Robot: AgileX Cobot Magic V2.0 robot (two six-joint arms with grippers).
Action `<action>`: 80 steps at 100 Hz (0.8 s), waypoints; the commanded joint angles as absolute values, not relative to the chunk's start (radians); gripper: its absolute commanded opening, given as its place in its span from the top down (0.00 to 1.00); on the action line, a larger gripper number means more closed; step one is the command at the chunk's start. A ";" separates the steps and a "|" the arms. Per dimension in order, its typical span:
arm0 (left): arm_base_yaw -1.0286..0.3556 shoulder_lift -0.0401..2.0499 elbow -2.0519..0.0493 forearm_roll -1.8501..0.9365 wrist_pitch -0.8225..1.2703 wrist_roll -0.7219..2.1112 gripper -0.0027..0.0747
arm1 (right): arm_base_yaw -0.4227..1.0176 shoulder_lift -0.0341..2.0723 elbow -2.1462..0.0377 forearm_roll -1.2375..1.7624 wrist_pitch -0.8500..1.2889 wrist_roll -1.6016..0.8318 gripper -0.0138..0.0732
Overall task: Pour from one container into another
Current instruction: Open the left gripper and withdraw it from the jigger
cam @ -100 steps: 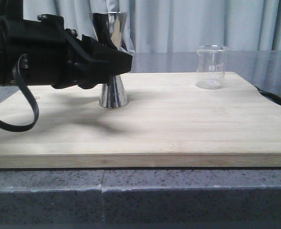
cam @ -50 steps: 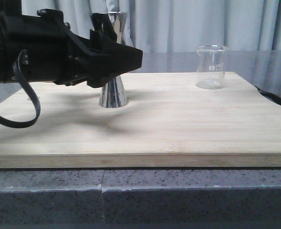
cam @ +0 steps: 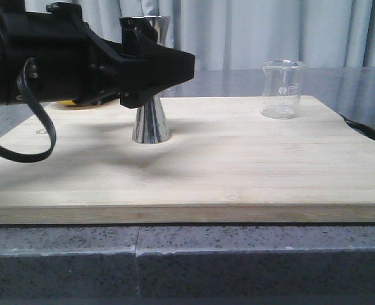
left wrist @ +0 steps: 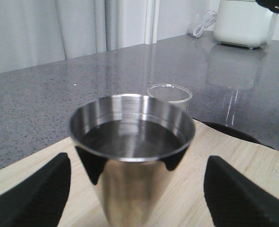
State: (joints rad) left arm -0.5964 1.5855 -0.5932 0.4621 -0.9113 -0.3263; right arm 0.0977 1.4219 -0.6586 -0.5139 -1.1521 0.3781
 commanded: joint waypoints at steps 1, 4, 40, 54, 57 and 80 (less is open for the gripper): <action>-0.594 1.548 -0.613 0.423 -0.997 -0.326 0.27 | 0.093 1.385 -0.679 -0.485 -1.302 0.378 0.12; -0.594 1.544 -0.613 0.418 -0.997 -0.322 0.27 | 0.093 1.385 -0.679 -0.484 -1.302 0.378 0.12; -0.594 1.492 -0.613 0.398 -0.997 -0.299 0.27 | 0.093 1.385 -0.679 -0.478 -1.302 0.378 0.12; -0.594 1.487 -0.613 0.398 -0.997 -0.299 0.27 | 0.093 1.385 -0.679 -0.477 -1.302 0.378 0.12; -0.594 1.487 -0.613 0.398 -0.997 -0.299 0.27 | 0.093 1.385 -0.679 -0.477 -1.302 0.378 0.12; -0.594 1.466 -0.613 0.398 -0.997 -0.309 0.27 | 0.093 1.385 -0.679 -0.471 -1.302 0.378 0.12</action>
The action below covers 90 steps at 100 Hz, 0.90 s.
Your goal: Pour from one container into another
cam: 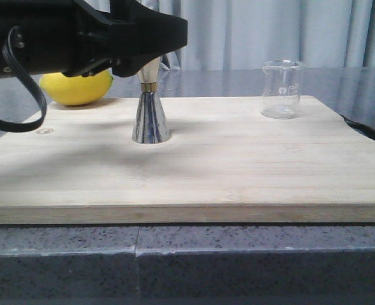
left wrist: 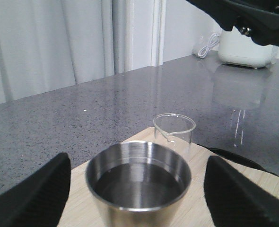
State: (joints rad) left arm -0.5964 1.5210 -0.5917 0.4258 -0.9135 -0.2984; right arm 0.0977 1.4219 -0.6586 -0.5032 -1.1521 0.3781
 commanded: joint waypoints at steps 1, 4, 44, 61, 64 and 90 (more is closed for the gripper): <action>-0.594 1.463 -0.613 0.398 -0.997 -0.309 0.27 | 0.093 1.385 -0.679 -0.471 -1.302 0.378 0.12; -0.594 1.454 -0.613 0.398 -0.997 -0.309 0.27 | 0.093 1.385 -0.679 -0.469 -1.302 0.378 0.12; -0.594 1.325 -0.613 0.381 -0.981 -0.338 0.27 | 0.093 1.385 -0.679 -0.455 -1.302 0.378 0.12; -0.594 1.223 -0.614 0.232 -0.961 -0.336 0.27 | 0.093 1.385 -0.679 -0.455 -1.304 0.378 0.12; -0.594 1.203 -0.614 0.198 -0.961 -0.324 0.27 | 0.093 1.385 -0.679 -0.455 -1.304 0.378 0.12; -0.449 0.986 -0.714 0.046 -0.679 -0.195 0.27 | 0.093 1.338 -0.731 -0.445 -1.166 0.375 0.12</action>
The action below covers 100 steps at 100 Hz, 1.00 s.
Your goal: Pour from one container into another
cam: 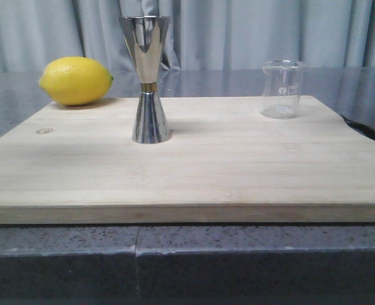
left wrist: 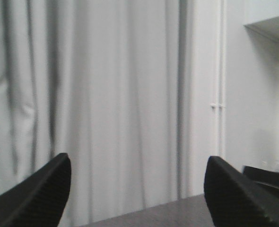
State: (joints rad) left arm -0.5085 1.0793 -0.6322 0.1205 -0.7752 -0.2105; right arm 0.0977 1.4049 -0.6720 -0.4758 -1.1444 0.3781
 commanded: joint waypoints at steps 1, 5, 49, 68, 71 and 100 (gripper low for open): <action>-0.442 0.981 -0.726 0.044 -0.643 -0.195 0.27 | 0.093 1.334 -0.735 -0.445 -1.155 0.375 0.12; -0.399 0.951 -0.760 0.042 -0.530 -0.193 0.27 | 0.093 1.312 -0.759 -0.445 -1.079 0.375 0.12; -0.015 0.870 -1.194 0.088 0.497 -0.110 0.27 | 0.094 0.992 -1.085 -0.462 -0.090 0.375 0.12; -0.005 0.857 -1.249 0.086 0.766 -0.108 0.27 | 0.117 0.859 -1.167 -0.462 0.326 0.375 0.12; -0.005 0.854 -1.251 0.084 0.790 -0.108 0.27 | 0.125 0.841 -1.169 -0.462 0.378 0.370 0.12; -0.005 0.740 -1.226 0.048 0.909 -0.108 0.27 | 0.232 0.701 -1.167 -0.385 0.778 0.260 0.12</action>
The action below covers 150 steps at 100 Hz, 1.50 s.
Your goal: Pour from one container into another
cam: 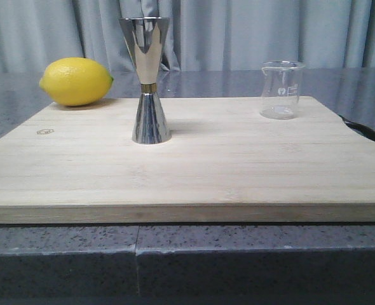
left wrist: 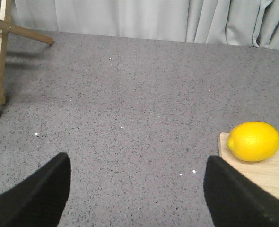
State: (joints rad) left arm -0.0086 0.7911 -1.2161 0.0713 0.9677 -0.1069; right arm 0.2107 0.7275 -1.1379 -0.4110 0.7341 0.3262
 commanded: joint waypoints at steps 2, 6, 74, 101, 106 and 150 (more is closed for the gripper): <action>-0.005 0.725 -1.215 0.044 0.896 -0.108 0.27 | 0.236 0.694 -1.164 -0.371 0.785 0.242 0.12; -0.005 0.691 -1.191 0.040 0.868 -0.108 0.27 | 0.237 0.679 -1.154 -0.337 0.795 0.204 0.12; -0.005 0.468 -0.802 0.000 0.587 -0.108 0.96 | 0.237 0.513 -1.015 -0.346 0.769 0.179 0.92; -0.005 0.468 -0.801 0.000 0.516 -0.108 0.99 | 0.237 0.513 -1.015 -0.347 0.785 0.179 0.92; -0.005 0.468 -0.801 0.000 0.523 -0.108 0.99 | 0.237 0.513 -1.015 -0.347 0.787 0.179 0.92; -0.005 0.468 -0.799 0.000 0.527 -0.108 0.99 | 0.237 0.513 -1.015 -0.347 0.787 0.179 0.92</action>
State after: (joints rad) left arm -0.0086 0.4629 -0.7745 0.0065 0.6050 -0.1045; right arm 0.2347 0.5094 -0.9976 -0.3182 0.8525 0.1874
